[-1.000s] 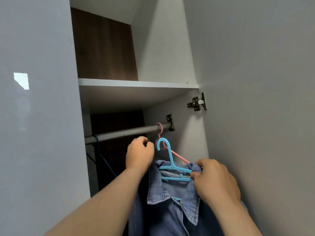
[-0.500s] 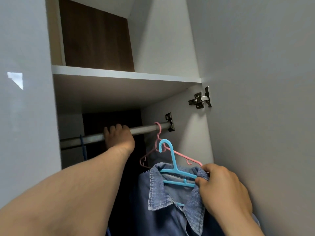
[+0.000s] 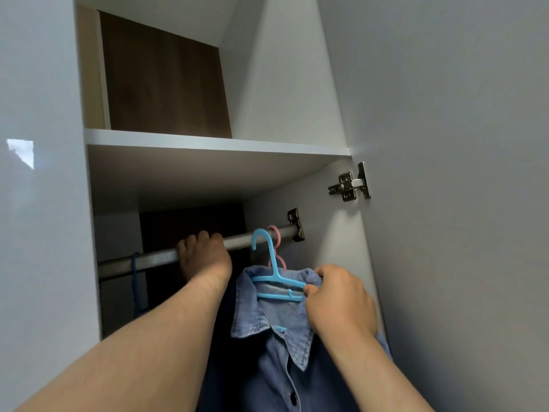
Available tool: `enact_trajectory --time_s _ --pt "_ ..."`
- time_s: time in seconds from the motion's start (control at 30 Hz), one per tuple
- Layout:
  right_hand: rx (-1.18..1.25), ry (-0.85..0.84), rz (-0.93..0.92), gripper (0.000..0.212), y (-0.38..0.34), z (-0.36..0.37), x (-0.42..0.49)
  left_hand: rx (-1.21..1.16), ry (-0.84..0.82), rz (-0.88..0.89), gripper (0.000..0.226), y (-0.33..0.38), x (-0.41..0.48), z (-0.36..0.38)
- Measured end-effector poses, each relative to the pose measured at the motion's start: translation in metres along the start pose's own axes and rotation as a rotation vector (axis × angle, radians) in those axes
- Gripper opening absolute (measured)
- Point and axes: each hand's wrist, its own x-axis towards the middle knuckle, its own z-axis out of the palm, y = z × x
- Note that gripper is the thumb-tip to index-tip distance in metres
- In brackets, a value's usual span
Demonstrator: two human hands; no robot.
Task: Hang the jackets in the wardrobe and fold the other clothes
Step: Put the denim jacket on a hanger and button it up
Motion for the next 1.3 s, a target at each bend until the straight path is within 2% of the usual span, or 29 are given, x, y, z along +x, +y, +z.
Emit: enact_trajectory --time_s 0.2,0.43,0.63,0.8,0.93,1.0,1.13,1.3 --pt "0.089 0.068 -0.03 0.011 -0.017 0.012 0.032 -0.02 0.007 -0.015 0.03 0.002 -0.001 0.0" --pt "0.118 -0.021 -0.032 0.005 -0.025 0.042 0.049 -0.042 0.01 -0.026 0.029 0.004 -0.001 0.0" --pt "0.071 -0.019 -0.063 0.013 -0.026 0.054 0.053 -0.059 0.025 -0.029 0.031 0.002 0.001 0.003" --pt "0.011 -0.068 -0.081 0.031 -0.029 0.061 0.052 -0.049 0.019 -0.028 0.03 0.004 0.0 0.001" --pt "0.031 -0.083 -0.076 0.023 -0.02 0.066 0.05 -0.038 0.017 -0.022 0.031 0.005 -0.001 -0.001" --pt "0.047 -0.141 -0.138 0.018 -0.018 0.061 0.051 -0.036 0.017 -0.025 0.031 0.004 -0.001 -0.001" --pt "0.033 -0.319 -0.25 0.029 0.0 0.051 0.05 -0.022 0.016 -0.033 0.029 0.005 -0.002 -0.001" --pt "0.001 -0.296 -0.187 0.044 0.025 0.06 0.033 -0.014 0.019 -0.016 0.028 0.003 -0.002 -0.001"
